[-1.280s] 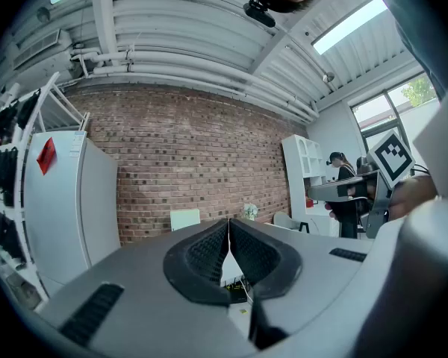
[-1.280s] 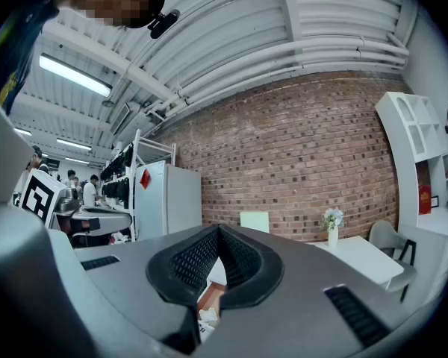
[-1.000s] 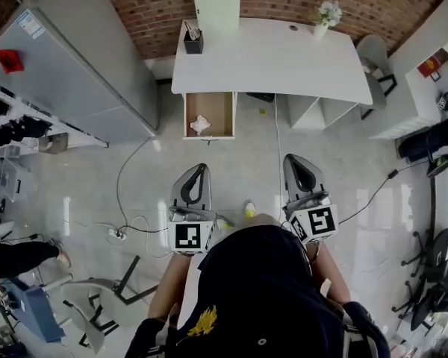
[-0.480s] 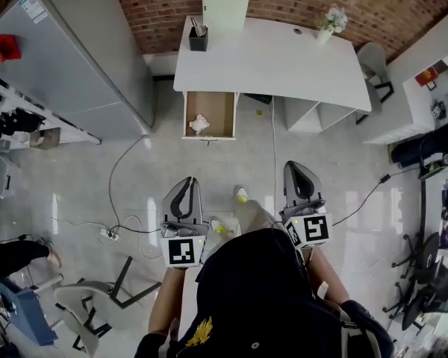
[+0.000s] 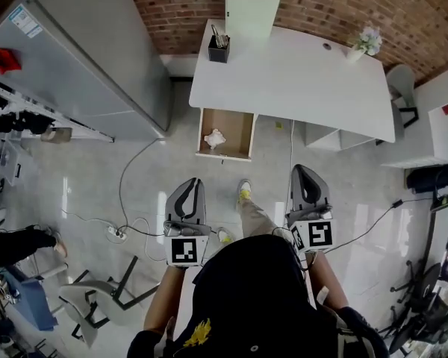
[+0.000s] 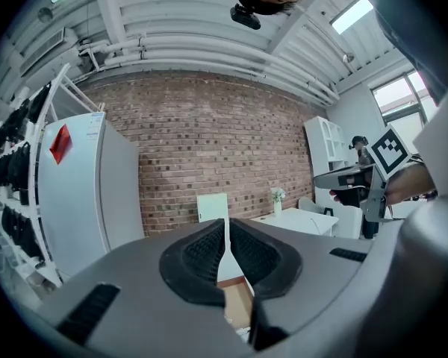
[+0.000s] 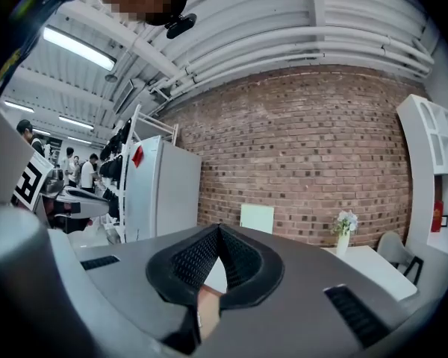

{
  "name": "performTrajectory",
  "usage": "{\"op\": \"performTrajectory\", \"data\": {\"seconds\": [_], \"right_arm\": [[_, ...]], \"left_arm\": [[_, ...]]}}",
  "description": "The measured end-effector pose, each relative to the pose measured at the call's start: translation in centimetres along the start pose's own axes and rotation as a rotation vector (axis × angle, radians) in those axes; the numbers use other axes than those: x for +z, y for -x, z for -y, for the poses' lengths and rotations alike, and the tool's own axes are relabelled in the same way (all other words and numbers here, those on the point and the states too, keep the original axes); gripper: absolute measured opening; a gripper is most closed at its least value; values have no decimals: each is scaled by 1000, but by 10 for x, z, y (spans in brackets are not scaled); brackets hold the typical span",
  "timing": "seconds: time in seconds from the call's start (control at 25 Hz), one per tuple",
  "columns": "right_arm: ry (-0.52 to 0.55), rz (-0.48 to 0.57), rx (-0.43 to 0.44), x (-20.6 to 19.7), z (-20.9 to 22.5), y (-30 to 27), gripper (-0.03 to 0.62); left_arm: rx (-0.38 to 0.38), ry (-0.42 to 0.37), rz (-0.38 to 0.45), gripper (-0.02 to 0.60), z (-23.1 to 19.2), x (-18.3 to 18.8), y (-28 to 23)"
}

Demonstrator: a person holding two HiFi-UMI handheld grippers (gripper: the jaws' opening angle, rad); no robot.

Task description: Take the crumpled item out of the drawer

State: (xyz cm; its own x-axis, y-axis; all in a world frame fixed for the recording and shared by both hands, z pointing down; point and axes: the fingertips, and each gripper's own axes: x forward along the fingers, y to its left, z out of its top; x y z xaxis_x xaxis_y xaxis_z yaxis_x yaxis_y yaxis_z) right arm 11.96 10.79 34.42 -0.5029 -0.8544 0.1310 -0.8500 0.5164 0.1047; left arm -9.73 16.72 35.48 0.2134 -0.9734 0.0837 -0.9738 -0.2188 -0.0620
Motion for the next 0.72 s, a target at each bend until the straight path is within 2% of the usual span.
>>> {"op": "performTrajectory", "data": {"seconds": [0.12,0.32,0.44,0.6,0.72], "right_arm": [[-19,-3,13,-3,33,-50,25],[-60,-15,49,-6,69,-120,25],[-69,-34,84,-16,80,-153,25],[-69,-73,124,-37,83,-190,25],[-81,-109,132,-58,78,-216,25]], "left_arm": [[5,-5,8,21,-7,10,-56],[14,-32,-88,21,-18,3,-122],[25,-40,-112,21,-24,-4,-152],[32,-27,-153,21,-39,-28,-183],[-6,-25,-221,21,-52,-66,-199]]}}
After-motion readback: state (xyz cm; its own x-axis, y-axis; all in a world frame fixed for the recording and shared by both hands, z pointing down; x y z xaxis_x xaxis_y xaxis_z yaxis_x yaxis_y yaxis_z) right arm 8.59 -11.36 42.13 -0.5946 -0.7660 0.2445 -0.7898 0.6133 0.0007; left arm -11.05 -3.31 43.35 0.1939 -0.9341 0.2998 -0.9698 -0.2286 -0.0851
